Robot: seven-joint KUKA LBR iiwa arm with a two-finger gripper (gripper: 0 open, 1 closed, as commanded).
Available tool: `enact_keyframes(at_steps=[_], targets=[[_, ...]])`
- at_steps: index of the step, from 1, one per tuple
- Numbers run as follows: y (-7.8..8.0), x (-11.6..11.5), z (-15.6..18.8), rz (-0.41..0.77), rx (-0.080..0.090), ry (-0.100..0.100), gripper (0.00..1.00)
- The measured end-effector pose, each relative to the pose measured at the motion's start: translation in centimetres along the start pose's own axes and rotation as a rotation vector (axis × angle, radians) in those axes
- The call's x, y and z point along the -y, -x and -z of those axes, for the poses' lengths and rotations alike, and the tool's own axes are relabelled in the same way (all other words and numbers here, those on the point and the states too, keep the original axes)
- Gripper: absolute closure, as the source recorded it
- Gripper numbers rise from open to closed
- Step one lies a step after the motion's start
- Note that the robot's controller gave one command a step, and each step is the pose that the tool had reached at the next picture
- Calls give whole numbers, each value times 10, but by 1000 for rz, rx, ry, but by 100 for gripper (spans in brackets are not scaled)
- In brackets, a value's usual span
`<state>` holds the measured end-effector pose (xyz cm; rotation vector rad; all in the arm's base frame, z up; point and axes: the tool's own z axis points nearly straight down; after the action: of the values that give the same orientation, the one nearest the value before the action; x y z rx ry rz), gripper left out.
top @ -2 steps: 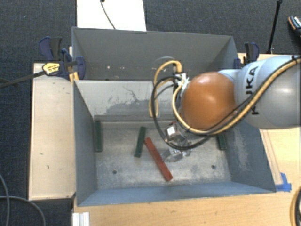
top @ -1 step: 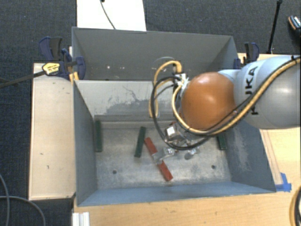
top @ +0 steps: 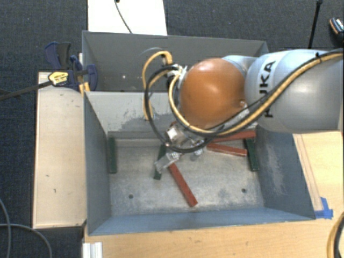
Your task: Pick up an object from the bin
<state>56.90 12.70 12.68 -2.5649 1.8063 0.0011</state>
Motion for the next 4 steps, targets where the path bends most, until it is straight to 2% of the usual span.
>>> enact_keyframes(at_steps=[1,2,3,4], targets=[[-29,-18,-56,102,-1,7,0],[-28,-16,-54,99,-1,5,100],[-25,-28,75,133,-4,-5,100],[-67,-38,51,233,-2,9,100]])
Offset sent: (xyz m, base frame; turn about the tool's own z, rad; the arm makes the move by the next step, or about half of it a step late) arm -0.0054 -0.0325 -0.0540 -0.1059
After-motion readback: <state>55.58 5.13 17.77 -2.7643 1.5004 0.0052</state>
